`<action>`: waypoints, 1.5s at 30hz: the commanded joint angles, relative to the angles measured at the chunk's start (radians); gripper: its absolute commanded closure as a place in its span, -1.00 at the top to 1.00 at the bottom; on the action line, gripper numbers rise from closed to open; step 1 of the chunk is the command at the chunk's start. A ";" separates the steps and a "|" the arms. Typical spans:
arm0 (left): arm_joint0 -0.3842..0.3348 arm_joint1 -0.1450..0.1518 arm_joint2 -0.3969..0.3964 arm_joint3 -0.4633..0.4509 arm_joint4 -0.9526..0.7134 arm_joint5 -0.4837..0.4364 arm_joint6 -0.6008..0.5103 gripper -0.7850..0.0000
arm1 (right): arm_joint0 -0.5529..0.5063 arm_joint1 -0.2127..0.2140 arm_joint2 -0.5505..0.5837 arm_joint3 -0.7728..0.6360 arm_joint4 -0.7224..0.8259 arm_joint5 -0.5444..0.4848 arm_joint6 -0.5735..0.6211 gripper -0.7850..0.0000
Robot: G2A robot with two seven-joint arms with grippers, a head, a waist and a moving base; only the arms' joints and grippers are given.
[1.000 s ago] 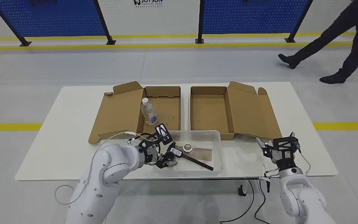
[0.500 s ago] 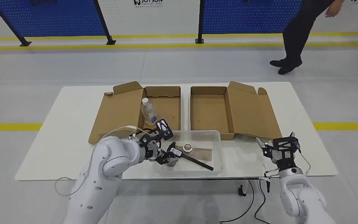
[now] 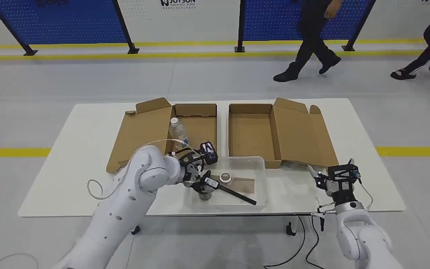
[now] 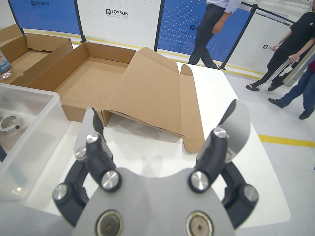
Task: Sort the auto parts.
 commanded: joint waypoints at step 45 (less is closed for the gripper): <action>-0.194 0.004 0.252 0.256 -0.038 0.005 0.012 -0.27 | 0.000 0.000 0.000 0.000 0.000 0.000 0.000 1.00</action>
